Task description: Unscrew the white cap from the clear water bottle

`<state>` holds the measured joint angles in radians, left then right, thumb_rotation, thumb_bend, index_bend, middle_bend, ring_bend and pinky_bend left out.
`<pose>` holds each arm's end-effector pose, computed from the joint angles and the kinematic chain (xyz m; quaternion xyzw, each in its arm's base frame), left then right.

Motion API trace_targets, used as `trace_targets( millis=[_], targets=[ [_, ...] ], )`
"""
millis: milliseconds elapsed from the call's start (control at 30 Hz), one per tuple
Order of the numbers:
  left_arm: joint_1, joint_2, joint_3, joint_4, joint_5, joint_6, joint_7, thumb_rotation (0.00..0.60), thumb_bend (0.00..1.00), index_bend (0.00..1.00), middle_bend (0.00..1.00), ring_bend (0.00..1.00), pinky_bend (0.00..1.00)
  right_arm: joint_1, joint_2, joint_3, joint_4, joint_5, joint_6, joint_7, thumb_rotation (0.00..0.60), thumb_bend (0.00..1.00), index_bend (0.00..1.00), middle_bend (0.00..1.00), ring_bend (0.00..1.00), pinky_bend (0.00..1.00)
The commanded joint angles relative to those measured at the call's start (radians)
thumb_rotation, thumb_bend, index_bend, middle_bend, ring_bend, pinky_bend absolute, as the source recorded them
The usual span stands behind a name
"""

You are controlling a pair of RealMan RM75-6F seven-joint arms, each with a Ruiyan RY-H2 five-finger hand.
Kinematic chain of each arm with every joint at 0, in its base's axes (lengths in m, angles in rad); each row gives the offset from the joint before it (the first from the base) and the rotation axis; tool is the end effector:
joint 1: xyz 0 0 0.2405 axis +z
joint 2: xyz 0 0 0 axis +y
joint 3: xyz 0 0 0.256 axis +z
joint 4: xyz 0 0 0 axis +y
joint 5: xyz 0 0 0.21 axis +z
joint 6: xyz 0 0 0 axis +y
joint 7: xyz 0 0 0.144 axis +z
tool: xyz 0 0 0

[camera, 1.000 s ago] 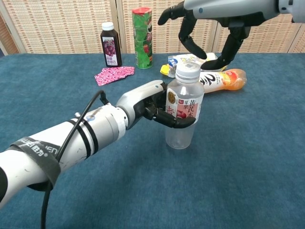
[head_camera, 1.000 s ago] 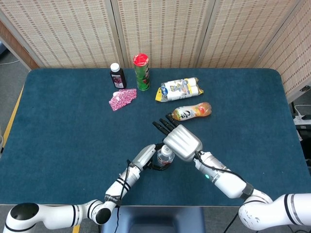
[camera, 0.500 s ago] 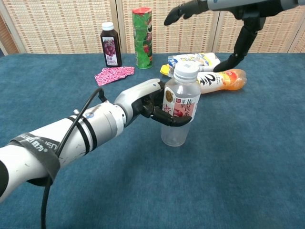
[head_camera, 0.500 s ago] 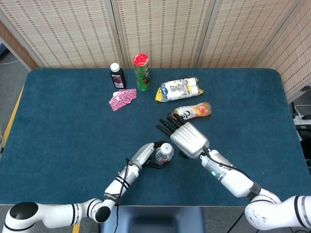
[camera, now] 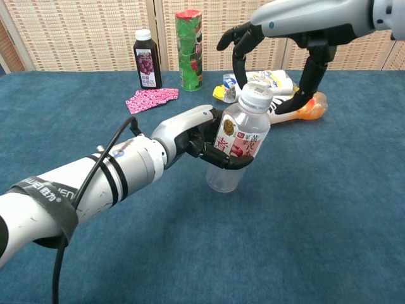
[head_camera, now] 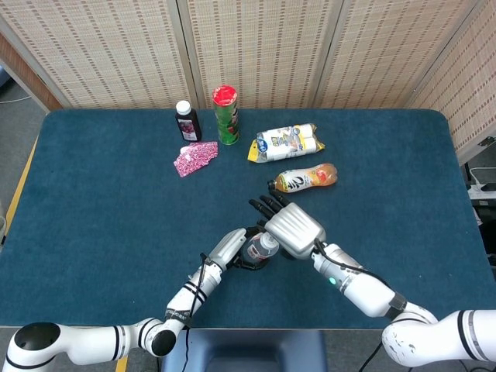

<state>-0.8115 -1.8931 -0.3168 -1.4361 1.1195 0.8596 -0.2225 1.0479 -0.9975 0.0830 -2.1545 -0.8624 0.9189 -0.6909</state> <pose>-0.0359 0.3068 -0.1052 -0.5807 -0.6319 -0.4967 0.1293 -0.0450 -0.2996 0.0881 0.8555 -0.2281 0.2933 0.3607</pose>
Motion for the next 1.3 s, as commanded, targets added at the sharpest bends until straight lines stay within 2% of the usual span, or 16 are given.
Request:
trace_targets(
  millis=[33, 200, 300, 467, 667, 1167, 1233, 1300],
  targets=[
    [-0.001, 0.000, 0.000, 0.001, 0.001, -0.001, -0.002, 0.600, 0.35, 0.42, 0.50, 0.27, 0.26, 0.004, 0.000, 0.003, -0.002, 0.004, 0.006, -0.003, 0.600, 0.13, 0.44, 0.00, 0.00, 0.00],
    [-0.003, -0.003, 0.001, 0.008, 0.000, -0.007, -0.008, 0.600, 0.35, 0.42, 0.50, 0.27, 0.26, 0.008, 0.000, 0.002, -0.008, 0.001, 0.017, -0.014, 0.600, 0.14, 0.51, 0.00, 0.00, 0.00],
    [-0.004, -0.005, 0.003, 0.010, 0.002, -0.009, -0.008, 0.600, 0.35, 0.42, 0.50, 0.27, 0.26, 0.013, -0.005, -0.001, -0.011, 0.005, 0.025, -0.029, 0.600, 0.19, 0.52, 0.00, 0.00, 0.00],
    [-0.005, -0.007, 0.003, 0.003, 0.009, -0.001, -0.003, 0.600, 0.35, 0.42, 0.50, 0.27, 0.26, 0.020, -0.013, -0.010, -0.015, -0.008, 0.037, -0.064, 0.600, 0.41, 0.53, 0.00, 0.00, 0.00],
    [-0.006, -0.007, 0.003, -0.002, 0.005, -0.001, 0.001, 0.600, 0.35, 0.42, 0.50, 0.27, 0.26, 0.015, -0.017, -0.021, -0.021, -0.051, 0.048, -0.082, 0.600, 0.56, 0.54, 0.00, 0.00, 0.00],
    [-0.009, -0.005, -0.004, 0.008, -0.004, -0.012, -0.010, 0.600, 0.35, 0.42, 0.50, 0.27, 0.26, -0.030, 0.004, -0.049, -0.026, -0.194, 0.048, -0.075, 0.600, 0.60, 0.58, 0.00, 0.00, 0.00],
    [-0.008, -0.005, -0.004, 0.009, -0.004, -0.014, -0.016, 0.600, 0.35, 0.42, 0.50, 0.27, 0.26, -0.039, 0.005, -0.051, -0.021, -0.213, 0.050, -0.067, 0.600, 0.60, 0.56, 0.00, 0.00, 0.00],
    [-0.008, -0.004, -0.004, 0.011, -0.004, -0.017, -0.021, 0.600, 0.35, 0.42, 0.50, 0.27, 0.26, -0.056, 0.004, -0.047, -0.013, -0.243, 0.055, -0.028, 0.600, 0.60, 0.49, 0.00, 0.00, 0.00]
  ],
)
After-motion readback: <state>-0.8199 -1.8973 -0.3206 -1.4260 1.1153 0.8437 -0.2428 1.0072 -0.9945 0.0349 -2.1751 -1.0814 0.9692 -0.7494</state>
